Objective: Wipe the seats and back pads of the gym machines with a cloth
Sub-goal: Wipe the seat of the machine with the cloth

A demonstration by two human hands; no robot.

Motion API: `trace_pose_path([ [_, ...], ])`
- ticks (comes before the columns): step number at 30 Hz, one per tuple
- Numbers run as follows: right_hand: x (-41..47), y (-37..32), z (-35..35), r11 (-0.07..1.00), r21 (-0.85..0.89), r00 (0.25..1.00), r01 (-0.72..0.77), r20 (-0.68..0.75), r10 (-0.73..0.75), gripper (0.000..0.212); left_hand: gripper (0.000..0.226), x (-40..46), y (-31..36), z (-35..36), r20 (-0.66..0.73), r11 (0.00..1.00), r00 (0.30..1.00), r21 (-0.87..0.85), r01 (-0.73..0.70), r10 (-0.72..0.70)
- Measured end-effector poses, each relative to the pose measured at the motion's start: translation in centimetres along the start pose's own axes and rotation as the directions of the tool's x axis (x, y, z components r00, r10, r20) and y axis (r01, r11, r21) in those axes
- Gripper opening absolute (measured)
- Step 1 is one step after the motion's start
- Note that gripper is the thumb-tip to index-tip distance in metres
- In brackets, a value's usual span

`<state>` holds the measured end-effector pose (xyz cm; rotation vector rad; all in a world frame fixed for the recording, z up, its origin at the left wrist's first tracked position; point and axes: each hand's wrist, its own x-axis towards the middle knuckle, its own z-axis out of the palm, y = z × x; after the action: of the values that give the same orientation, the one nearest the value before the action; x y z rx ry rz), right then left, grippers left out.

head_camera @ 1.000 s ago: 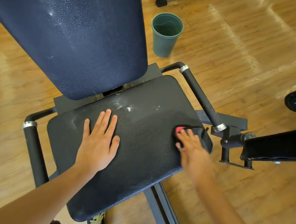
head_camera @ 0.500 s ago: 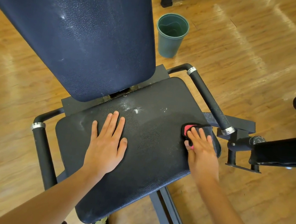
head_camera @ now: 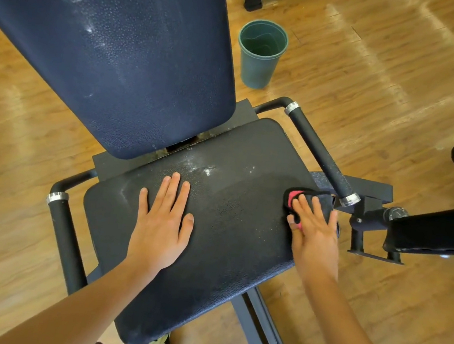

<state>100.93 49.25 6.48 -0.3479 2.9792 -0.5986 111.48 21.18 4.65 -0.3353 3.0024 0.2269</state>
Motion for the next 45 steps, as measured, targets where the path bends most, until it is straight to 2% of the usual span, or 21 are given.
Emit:
trace_pose_path([
  [3,0.6,-2.5,1.0,0.992,0.11,0.998,-0.062,0.005,0.062,0.045,0.065,0.0,0.0,0.0,-0.001,1.0,1.0,0.001,0.002,-0.002],
  [6,2.0,-3.5,1.0,0.984,0.166,0.998,-0.064,0.033,0.06,0.039,0.065,0.0,0.0,0.1,0.002,1.0,1.0,0.006,0.001,-0.001],
  [12,3.3,-2.8,0.4,0.983,0.175,0.994,-0.057,0.106,0.039,0.042,0.065,0.0,-0.1,0.2,-0.004,1.0,1.0,0.012,-0.001,0.001],
  [16,-0.5,-1.9,-0.5,0.983,0.181,0.993,-0.038,0.119,0.016,0.042,0.065,0.0,-0.1,0.1,0.0,1.0,1.0,0.005,0.001,-0.001],
  [19,-2.2,-0.4,-0.3,0.974,0.217,0.98,-0.065,0.197,0.021,0.047,0.065,0.0,0.0,0.1,-0.006,1.0,1.0,-0.003,0.002,-0.002],
  [21,-0.8,-0.9,0.0,0.959,0.254,0.98,-0.123,0.184,0.077,0.044,0.065,0.0,0.0,0.1,-0.008,1.0,1.0,-0.008,0.001,-0.001],
  [24,2.8,-3.2,0.1,0.963,0.239,0.988,-0.123,0.116,0.097,0.04,0.065,-0.1,0.0,0.1,-0.005,1.0,1.0,0.002,0.005,-0.005],
  [29,7.0,-5.2,0.4,0.956,0.257,0.987,-0.142,0.112,0.116,0.04,0.065,-0.1,0.0,0.1,0.001,1.0,1.0,-0.009,0.001,-0.001],
  [37,-1.5,-2.3,-0.5,0.952,0.29,0.982,-0.101,0.185,0.048,0.043,0.065,0.0,-0.1,0.2,0.002,1.0,1.0,-0.006,0.004,-0.004],
  [45,8.2,-5.4,0.1,0.97,0.233,0.994,-0.07,0.097,0.049,0.038,0.065,0.0,0.0,0.2,-0.007,1.0,1.0,-0.005,0.004,-0.004],
])
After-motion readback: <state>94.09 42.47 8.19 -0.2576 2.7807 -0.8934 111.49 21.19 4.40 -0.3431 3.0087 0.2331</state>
